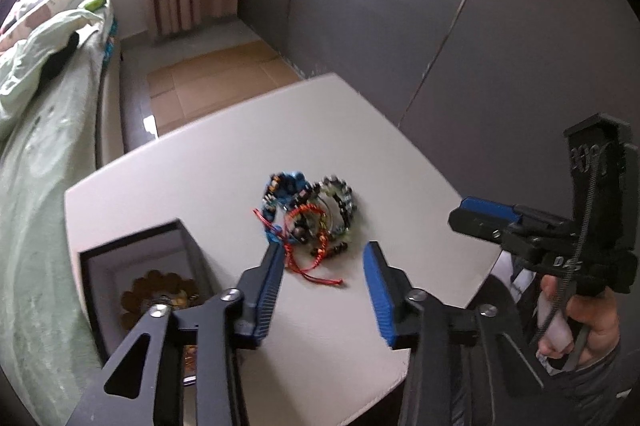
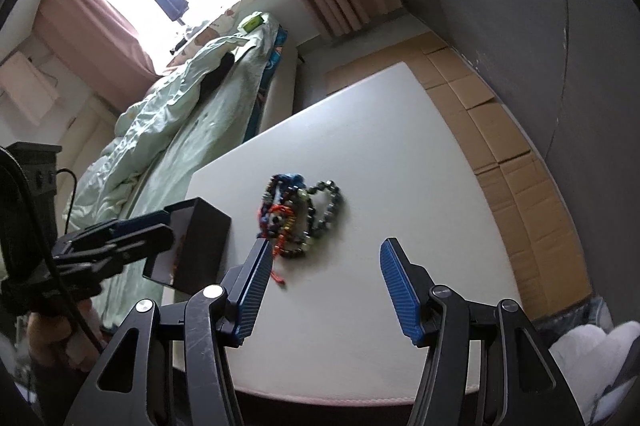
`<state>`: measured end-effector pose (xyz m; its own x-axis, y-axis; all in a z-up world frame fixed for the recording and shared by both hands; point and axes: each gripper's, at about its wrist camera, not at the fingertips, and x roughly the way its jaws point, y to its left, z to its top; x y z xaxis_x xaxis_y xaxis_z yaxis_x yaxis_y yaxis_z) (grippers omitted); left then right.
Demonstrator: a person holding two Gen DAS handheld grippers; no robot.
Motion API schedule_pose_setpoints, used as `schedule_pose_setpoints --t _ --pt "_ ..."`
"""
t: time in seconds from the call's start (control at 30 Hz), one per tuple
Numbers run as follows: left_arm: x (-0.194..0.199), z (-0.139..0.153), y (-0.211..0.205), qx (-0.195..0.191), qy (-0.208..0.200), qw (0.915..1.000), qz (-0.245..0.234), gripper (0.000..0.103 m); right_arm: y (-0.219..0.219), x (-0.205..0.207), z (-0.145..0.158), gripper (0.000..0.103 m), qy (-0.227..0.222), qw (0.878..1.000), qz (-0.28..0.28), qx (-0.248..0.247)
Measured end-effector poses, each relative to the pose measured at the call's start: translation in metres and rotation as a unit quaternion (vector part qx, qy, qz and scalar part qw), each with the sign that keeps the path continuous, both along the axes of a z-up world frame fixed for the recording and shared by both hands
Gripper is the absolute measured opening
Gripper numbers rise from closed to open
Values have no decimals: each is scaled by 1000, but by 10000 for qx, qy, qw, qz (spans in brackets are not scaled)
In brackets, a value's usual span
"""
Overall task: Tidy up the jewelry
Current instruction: 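Open both tools and move them to the remaining bead bracelets, then grasp the red string bracelet with the left tool while the right tool grasps the blue-green bead bracelet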
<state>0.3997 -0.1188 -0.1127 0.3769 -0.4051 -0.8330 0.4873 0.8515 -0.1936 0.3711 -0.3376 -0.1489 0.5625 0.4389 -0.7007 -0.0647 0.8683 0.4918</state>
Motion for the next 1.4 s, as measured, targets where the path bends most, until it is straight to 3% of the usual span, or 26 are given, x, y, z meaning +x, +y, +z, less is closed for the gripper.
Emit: schedule_pose_setpoints --t 0.2,0.33,0.63,0.8,0.87,0.93,1.4 --pt "6 -28 -20 236 230 9994 -78 38 -14 -4 -14 56 54 9999 -82 73" --pt "9 -42 -30 392 293 9987 -107 30 -21 -6 -23 55 95 9998 -126 113" --pt "11 -66 -44 764 277 9966 -147 29 -28 -5 -31 55 113 9997 -165 149" --pt "16 -75 -44 808 310 9962 -77 22 -26 -3 -33 55 124 9997 -112 166" --pt "18 -77 -42 773 349 9964 -60 14 -26 -1 -33 55 127 9997 -68 179" --pt "19 -78 -40 777 337 9964 -55 8 -22 2 -33 55 128 9998 -30 161" --pt "19 -25 -10 243 38 9997 63 7 29 43 -39 45 301 9982 510 58"
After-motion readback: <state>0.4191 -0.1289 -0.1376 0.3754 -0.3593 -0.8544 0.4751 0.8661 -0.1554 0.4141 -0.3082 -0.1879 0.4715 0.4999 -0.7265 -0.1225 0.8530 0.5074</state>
